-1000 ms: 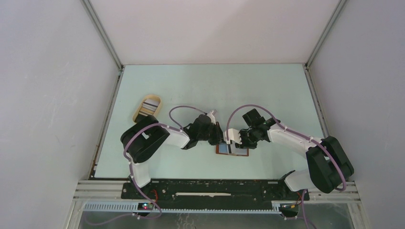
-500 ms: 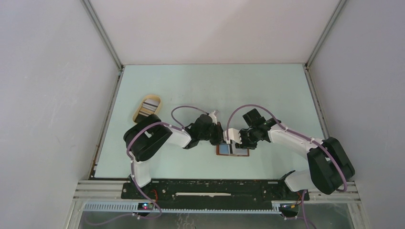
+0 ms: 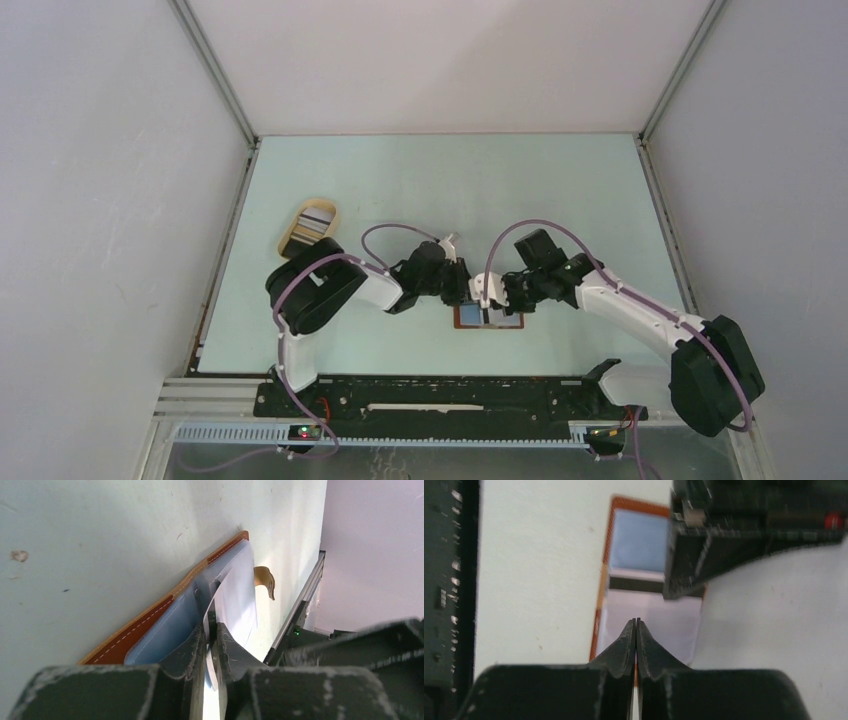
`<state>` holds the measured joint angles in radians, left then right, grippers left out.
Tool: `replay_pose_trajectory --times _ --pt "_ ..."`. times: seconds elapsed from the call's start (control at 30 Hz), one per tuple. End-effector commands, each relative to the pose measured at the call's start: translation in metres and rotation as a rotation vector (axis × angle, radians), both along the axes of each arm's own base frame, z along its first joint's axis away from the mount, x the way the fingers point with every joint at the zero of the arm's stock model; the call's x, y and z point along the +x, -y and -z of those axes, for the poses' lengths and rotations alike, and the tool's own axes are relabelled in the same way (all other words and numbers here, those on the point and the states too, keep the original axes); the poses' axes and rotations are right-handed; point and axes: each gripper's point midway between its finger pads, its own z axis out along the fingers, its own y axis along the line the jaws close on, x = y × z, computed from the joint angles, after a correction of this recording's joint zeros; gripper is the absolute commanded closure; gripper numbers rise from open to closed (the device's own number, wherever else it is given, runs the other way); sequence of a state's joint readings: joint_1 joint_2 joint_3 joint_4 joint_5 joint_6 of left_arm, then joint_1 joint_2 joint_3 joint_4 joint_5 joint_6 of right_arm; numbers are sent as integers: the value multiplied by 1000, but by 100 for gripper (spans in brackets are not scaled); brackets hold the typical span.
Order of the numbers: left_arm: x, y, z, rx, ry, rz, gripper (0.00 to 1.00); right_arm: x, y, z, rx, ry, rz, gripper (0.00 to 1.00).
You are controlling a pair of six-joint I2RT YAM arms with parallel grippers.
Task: Put the credit cards into the card holder
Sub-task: Insert the credit card into the card holder.
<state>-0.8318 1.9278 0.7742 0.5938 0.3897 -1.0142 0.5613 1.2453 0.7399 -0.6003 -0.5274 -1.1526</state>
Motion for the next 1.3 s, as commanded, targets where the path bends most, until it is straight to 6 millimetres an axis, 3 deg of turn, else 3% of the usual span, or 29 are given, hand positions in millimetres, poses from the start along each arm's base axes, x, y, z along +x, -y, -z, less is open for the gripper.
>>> replay_pose_trajectory --times 0.0,0.17,0.33,0.73,1.27 --pt "-22 -4 24 41 -57 54 83 -25 -30 -12 93 32 -158 100" --pt "-22 -3 24 27 -58 55 81 -23 -52 -3 56 97 -188 100" --pt "-21 -3 24 23 -57 56 77 -8 -59 10 -4 160 -145 100" --pt "-21 -4 25 19 -58 58 73 7 -55 30 -101 207 -111 100" --pt "-22 -4 27 22 -63 61 67 11 -46 37 -155 233 -111 100"
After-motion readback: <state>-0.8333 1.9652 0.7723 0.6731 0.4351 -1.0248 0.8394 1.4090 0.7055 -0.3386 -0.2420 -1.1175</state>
